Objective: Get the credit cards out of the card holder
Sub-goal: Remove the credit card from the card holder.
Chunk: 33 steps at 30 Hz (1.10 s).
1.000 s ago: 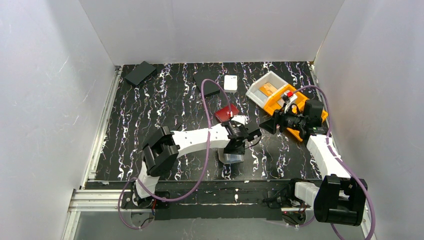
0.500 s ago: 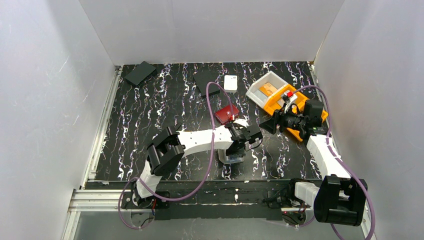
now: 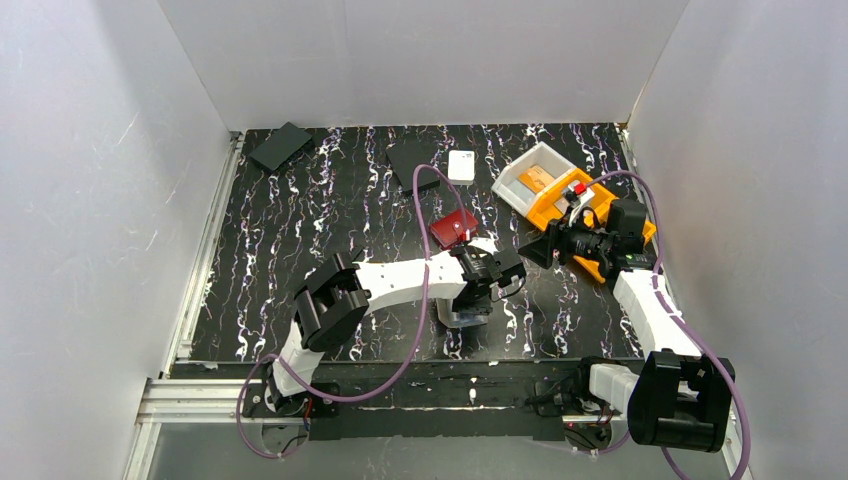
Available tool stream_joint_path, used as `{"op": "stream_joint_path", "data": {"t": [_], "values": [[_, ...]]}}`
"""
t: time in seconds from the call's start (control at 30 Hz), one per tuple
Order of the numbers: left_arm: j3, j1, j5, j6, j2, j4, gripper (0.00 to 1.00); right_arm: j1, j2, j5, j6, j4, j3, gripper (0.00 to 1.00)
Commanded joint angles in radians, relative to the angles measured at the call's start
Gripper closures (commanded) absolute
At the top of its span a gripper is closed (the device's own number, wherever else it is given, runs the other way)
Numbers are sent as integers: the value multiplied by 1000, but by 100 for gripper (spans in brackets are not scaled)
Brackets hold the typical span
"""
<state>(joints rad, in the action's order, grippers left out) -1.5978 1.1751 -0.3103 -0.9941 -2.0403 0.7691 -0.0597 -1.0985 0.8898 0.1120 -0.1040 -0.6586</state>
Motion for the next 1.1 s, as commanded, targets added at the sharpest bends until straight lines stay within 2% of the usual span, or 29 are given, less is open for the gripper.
{"op": "stream_joint_path", "data": {"t": [0.0, 0.1, 0.3, 0.77, 0.93, 1.07], "values": [[3, 3, -63, -11, 3, 46, 75, -6, 22, 19, 15, 15, -15, 31], [18, 3, -81, -15, 25, 47, 85, -6, 22, 19, 16, 14, -15, 31], [66, 2, -100, 2, 97, 20, 100, -6, 20, 19, 17, 15, -15, 31], [453, -76, 51, 4, 363, -368, 100, -6, 15, 28, 21, 16, -10, 31], [554, -130, 112, -24, 429, -448, 100, -6, 9, 44, 23, 16, -10, 31], [587, -158, 119, -38, 454, -448, 100, -6, 2, 74, 38, -3, -16, 31]]}}
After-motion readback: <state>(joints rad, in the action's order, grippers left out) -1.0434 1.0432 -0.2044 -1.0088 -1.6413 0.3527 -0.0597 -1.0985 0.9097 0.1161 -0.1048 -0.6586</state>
